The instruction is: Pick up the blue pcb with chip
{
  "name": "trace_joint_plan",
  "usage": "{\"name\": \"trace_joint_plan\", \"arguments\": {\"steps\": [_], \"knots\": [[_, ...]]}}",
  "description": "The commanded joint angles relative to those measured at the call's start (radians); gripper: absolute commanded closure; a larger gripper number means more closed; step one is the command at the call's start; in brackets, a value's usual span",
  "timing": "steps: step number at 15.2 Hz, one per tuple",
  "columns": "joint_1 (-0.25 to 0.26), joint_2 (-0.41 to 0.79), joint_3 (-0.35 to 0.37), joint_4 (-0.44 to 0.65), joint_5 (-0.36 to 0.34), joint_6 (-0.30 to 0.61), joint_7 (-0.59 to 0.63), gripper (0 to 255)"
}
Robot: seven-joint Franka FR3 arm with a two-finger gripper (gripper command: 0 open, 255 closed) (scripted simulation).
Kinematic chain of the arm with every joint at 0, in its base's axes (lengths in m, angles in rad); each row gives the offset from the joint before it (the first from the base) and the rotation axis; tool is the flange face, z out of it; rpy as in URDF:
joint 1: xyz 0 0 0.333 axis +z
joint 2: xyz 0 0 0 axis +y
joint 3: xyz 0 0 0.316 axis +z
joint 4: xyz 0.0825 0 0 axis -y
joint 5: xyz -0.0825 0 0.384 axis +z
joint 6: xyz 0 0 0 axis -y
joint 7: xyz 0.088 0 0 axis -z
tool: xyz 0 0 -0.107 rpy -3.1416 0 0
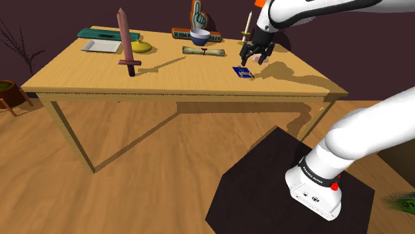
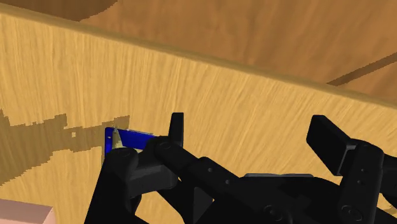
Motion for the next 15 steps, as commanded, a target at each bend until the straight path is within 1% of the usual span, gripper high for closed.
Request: {"name": "trace_joint_plan", "arguments": {"steps": [1,7,13,15], "knots": [[-0.018,0.058,-0.003,0.013,-0.016,0.050,0.027,0],[-0.073,0.250,-0.027,0.096,-0.068,0.169,0.094,0],[-0.116,0.441,-0.062,0.212,-0.111,0.255,0.160,0],[-0.120,0.465,-0.066,0.219,-0.116,0.274,0.168,0]]}}
